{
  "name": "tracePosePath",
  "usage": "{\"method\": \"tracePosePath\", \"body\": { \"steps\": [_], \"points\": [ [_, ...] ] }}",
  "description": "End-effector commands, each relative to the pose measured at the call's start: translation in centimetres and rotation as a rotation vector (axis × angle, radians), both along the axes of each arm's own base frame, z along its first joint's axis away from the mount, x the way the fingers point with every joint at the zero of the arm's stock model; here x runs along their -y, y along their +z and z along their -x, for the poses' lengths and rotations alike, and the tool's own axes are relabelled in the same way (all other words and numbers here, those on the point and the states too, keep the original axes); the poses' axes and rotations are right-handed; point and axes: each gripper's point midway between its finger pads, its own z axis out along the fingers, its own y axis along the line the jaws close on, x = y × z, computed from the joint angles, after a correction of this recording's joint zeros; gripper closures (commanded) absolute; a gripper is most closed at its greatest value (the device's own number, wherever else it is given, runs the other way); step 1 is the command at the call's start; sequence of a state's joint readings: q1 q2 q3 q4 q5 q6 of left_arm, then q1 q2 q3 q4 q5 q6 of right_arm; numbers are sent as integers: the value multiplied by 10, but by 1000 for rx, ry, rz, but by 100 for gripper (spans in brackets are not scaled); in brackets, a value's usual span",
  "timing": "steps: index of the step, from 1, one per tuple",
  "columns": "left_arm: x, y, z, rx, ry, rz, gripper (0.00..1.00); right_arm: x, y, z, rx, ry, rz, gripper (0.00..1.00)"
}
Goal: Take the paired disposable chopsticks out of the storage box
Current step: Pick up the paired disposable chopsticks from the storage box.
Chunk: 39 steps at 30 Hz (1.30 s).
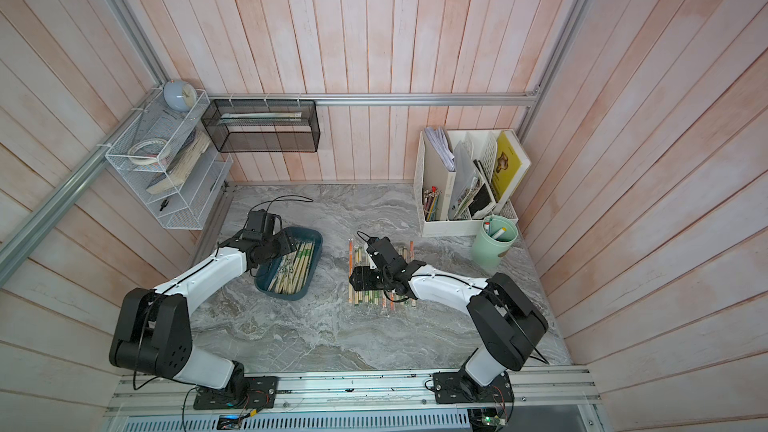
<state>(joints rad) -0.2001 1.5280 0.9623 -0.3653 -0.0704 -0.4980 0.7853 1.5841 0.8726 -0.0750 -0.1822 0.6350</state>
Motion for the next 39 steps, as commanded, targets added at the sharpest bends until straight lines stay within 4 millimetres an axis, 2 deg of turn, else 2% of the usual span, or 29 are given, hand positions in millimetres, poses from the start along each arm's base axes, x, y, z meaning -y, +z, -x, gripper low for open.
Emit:
{"method": "tracePosePath", "body": {
  "steps": [1, 2, 3, 4, 9, 21, 39],
  "points": [
    [5, -11, 0, -14, -5, 30, 40, -7, 3, -2, 11, 14, -13, 24],
    [6, -13, 0, -21, -5, 31, 46, -7, 2, -1, 9, 13, -12, 24],
    [6, -16, 0, -30, -4, 28, 56, -7, 2, -1, 7, 14, -11, 24],
    [6, -19, 0, -40, -3, 27, 61, -6, 1, -1, 5, 13, -11, 24],
    [6, -32, -2, -69, 3, 10, 71, -7, 2, -1, 9, 18, -13, 24],
    [2, -53, -8, -112, 11, -34, 73, -3, 1, 1, 10, 11, -6, 24],
    [-2, -64, -9, -136, 6, -70, 74, -1, 1, 2, 12, 9, 1, 24]
  ]
}}
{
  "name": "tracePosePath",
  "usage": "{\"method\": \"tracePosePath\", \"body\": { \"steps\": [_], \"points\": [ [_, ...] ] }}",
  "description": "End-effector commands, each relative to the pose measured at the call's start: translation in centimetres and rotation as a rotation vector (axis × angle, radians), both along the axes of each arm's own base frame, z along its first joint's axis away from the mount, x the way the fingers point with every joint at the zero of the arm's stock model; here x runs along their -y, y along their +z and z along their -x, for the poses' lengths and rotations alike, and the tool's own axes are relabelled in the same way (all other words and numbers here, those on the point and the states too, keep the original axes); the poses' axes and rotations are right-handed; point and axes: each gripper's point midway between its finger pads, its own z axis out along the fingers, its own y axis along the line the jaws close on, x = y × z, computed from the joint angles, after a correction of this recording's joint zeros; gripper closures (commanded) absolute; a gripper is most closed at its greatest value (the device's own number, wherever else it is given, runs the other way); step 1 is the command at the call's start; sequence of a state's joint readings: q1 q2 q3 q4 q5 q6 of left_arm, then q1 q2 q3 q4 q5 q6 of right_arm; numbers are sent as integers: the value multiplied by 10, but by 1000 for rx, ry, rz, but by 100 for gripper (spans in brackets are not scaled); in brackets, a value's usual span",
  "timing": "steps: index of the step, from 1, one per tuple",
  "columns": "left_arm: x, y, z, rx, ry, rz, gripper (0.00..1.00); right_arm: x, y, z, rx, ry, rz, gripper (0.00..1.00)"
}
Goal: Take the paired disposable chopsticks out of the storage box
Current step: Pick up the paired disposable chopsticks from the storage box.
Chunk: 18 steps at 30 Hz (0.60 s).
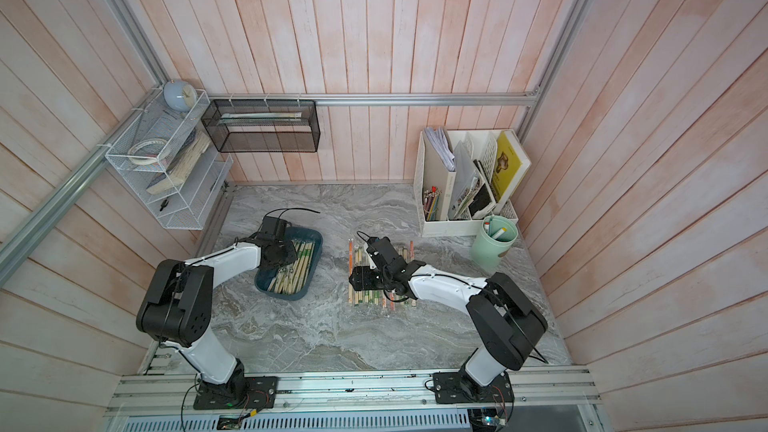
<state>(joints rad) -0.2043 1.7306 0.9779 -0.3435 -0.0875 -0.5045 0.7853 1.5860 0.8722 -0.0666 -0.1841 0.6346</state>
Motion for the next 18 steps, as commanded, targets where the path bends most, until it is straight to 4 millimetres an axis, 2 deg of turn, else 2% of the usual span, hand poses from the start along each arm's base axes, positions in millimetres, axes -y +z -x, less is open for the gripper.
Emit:
{"method": "tracePosePath", "body": {
  "steps": [1, 5, 10, 18],
  "points": [
    [-1, 3, -9, 22, -7, -25, 74, 0, 0, 2, 8, 7, 6, 24],
    [-1, 1, -9, 14, -10, -28, 75, 0, 0, 2, 11, 6, 6, 24],
    [2, 0, -10, 11, -15, -25, 84, 0, 1, 2, 12, 7, 7, 24],
    [3, 3, -11, 15, -17, -23, 90, 2, 1, 2, 14, 4, 8, 24]
  ]
}}
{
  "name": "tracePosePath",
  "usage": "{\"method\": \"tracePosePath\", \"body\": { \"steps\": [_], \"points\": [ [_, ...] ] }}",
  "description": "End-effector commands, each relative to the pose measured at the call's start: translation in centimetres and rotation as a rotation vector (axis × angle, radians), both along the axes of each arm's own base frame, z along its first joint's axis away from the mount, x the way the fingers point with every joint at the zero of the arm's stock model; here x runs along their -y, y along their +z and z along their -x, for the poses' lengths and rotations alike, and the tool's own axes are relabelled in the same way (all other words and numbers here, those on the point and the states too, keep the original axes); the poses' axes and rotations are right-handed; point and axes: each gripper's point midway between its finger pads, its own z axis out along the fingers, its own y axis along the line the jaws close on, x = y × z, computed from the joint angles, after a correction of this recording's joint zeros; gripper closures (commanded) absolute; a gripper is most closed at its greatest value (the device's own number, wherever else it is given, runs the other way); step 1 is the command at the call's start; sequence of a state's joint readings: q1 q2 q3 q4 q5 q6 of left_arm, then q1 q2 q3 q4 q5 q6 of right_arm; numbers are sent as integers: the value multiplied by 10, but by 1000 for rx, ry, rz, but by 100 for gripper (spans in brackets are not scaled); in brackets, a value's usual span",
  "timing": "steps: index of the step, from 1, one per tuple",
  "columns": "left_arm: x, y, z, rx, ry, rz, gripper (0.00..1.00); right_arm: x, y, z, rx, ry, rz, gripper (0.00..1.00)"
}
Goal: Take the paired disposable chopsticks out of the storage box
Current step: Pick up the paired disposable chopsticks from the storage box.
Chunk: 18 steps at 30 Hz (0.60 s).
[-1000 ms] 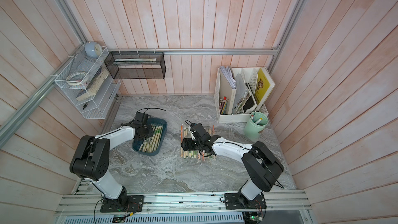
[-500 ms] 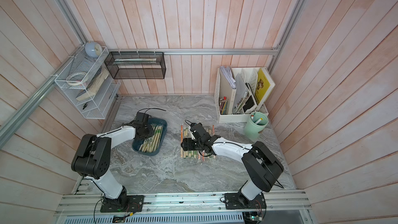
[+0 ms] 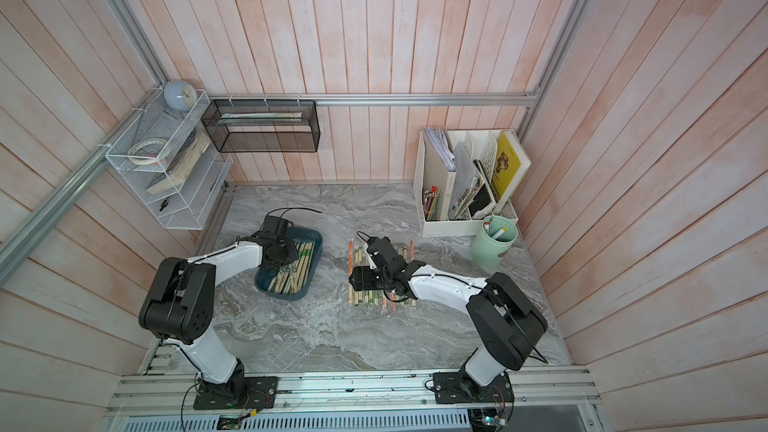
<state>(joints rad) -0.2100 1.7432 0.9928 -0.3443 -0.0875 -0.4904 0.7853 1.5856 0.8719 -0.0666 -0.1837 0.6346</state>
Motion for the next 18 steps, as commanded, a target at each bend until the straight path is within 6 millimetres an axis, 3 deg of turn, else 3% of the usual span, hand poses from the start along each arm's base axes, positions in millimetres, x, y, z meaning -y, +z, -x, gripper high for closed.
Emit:
{"method": "tracePosePath", "body": {
  "steps": [1, 10, 18],
  "points": [
    [-1, 3, -8, 14, 1, -17, 91, 1, 2, 2, 15, 5, 7, 24],
    [-1, 20, -11, 40, 0, -24, 100, 1, 1, 2, 13, 6, 8, 24],
    [-3, 59, -19, 102, -12, -38, 100, 0, 2, 2, 13, 7, 4, 24]
  ]
}}
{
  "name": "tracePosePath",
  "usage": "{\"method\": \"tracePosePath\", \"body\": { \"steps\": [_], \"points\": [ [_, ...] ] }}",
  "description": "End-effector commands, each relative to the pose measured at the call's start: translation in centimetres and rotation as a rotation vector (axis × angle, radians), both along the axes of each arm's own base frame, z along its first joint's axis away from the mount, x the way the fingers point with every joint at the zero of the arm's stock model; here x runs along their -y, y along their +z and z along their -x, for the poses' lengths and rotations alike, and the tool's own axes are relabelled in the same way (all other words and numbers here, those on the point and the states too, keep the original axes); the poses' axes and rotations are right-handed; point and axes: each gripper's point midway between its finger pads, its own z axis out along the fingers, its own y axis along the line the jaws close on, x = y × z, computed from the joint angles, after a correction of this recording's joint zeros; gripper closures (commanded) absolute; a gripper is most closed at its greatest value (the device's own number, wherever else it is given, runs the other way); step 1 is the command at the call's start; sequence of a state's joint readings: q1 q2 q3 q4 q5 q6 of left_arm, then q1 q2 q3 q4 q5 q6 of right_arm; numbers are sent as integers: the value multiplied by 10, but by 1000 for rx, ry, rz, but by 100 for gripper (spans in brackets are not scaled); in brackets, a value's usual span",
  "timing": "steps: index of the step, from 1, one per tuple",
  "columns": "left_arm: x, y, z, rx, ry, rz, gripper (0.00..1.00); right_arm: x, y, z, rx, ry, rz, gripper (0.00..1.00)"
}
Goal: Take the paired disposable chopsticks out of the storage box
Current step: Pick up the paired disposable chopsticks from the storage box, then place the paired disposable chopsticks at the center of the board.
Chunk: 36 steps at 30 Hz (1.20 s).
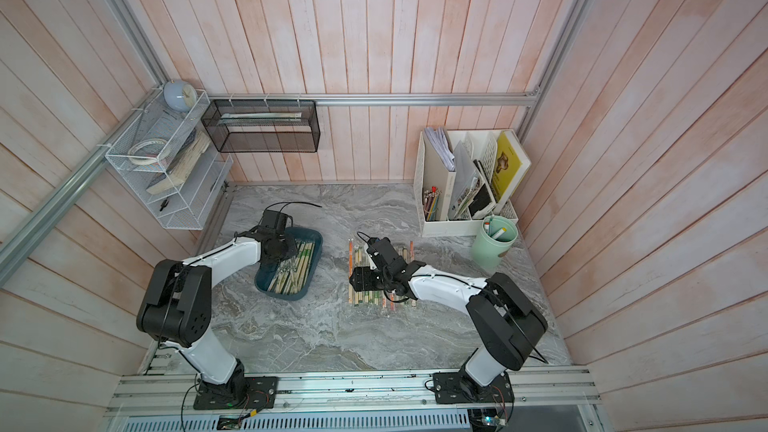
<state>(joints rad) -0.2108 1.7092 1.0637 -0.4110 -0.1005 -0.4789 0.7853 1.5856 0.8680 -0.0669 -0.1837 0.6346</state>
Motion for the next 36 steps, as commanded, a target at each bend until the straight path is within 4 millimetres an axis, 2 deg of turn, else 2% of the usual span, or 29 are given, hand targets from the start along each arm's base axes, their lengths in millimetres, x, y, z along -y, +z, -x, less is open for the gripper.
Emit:
{"method": "tracePosePath", "body": {
  "steps": [1, 6, 11, 16, 21, 26, 31, 33, 36],
  "points": [
    [-4, 33, -9, 69, -6, -32, 100, -1, 4, 1, 18, 8, -1, 24],
    [-2, 59, -11, 117, -22, -23, 100, -2, 8, -1, 27, 8, -7, 24],
    [10, 85, -11, 174, -57, 32, 100, -2, 13, -5, 43, 0, -11, 24],
    [30, 109, -9, 228, -107, 74, 100, -1, 20, -9, 58, -16, -18, 24],
    [64, 120, -6, 263, -173, 114, 100, 5, 23, -15, 68, -46, -32, 24],
    [106, 111, -2, 257, -217, 195, 100, 17, 25, -20, 70, -80, -27, 24],
    [153, 87, 6, 217, -264, 219, 100, 38, 27, -26, 71, -140, -31, 24],
    [166, 76, 8, 198, -275, 217, 100, 45, 25, -25, 68, -150, -26, 24],
    [175, 59, 10, 168, -266, 217, 100, 54, 24, -23, 64, -158, -8, 24]
  ]
}}
